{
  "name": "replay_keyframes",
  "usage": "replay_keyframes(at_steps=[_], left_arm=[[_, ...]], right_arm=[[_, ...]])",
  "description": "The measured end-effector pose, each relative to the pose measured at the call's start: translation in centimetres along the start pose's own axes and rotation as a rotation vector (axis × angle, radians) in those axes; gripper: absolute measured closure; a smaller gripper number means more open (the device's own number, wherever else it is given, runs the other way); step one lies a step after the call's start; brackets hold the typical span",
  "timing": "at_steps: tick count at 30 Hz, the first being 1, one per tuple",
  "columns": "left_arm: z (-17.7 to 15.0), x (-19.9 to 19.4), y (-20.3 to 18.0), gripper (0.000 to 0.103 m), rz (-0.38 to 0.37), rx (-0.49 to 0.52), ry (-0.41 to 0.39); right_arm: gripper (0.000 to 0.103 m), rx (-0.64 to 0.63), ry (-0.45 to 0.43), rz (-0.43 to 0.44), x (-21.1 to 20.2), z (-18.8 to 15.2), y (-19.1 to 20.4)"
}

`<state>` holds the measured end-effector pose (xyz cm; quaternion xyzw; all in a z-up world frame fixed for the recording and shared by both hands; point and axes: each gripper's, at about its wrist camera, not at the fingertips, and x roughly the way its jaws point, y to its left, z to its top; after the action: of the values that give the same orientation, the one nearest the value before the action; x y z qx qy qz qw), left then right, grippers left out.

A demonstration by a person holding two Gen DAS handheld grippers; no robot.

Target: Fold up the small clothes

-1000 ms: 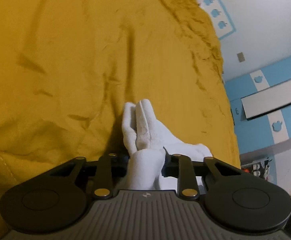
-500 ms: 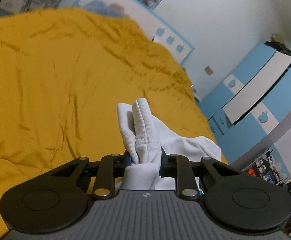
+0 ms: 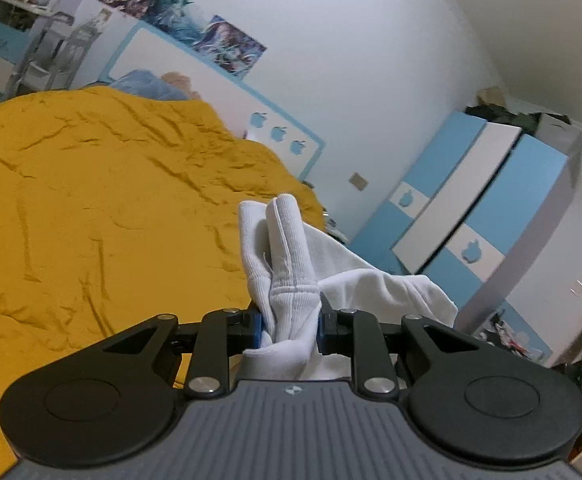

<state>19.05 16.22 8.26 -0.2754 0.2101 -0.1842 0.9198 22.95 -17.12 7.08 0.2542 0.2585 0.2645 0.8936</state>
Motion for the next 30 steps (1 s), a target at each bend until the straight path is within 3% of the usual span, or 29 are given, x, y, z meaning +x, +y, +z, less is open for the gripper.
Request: replay_keyframes(at_steps=[11, 16, 19, 23, 30], left_arm=[[-3.0, -5.4, -6.0, 0.078, -0.118, 0.093, 0.008], [-4.3, -5.1, -5.6, 0.078, -0.138, 0.096, 0.051], [-4.9, -2.1, -3.2, 0.078, -0.086, 0.063, 0.113], [-5.5, 2.8, 0.8, 0.078, -0.027, 0.005, 0.208], [-4.8, 10.0, 6.1, 0.079, 0.037, 0.011, 0.31]], right_arm=[[0.097, -0.139, -0.027, 0.024, -13.2, -0.1, 2.6], [0.097, -0.132, 0.027, 0.018, -16.5, -0.7, 2.4], [0.097, -0.098, 0.08, -0.019, -14.9, -1.4, 0.8], [0.098, -0.063, 0.167, -0.077, -9.3, -2.5, -2.5], [0.098, -0.015, 0.249, -0.132, -1.6, -2.4, -7.1]])
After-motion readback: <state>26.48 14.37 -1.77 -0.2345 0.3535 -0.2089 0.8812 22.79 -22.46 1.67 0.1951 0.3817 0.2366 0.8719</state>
